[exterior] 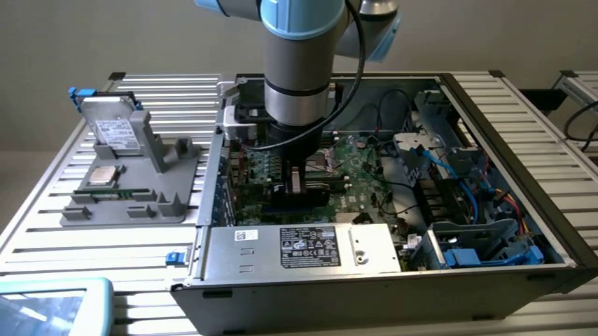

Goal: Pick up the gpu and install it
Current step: 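Insert the gpu into the slot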

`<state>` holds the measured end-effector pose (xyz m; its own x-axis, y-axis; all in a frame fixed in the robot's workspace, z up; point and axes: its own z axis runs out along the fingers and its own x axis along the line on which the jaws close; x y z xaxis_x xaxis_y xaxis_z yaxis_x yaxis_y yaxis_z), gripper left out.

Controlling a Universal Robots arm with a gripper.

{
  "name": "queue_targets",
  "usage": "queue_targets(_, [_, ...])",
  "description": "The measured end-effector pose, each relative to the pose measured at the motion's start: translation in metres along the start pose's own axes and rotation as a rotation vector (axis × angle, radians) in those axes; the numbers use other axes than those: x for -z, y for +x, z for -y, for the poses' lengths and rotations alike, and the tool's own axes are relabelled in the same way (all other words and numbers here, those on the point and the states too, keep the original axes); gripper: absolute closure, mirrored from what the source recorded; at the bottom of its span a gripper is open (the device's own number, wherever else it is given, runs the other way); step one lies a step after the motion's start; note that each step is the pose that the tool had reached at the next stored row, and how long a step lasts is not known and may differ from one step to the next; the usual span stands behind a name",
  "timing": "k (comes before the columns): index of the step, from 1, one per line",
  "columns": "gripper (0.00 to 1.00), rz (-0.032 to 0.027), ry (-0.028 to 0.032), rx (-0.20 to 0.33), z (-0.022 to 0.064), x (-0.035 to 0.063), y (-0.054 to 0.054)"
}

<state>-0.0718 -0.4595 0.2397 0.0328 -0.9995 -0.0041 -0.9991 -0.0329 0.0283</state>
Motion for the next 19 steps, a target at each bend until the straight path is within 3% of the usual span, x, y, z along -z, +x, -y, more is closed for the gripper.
queue_targets(19, [0.73, 0.0000, 0.0000, 0.005, -0.0017, -0.0007, -0.0001])
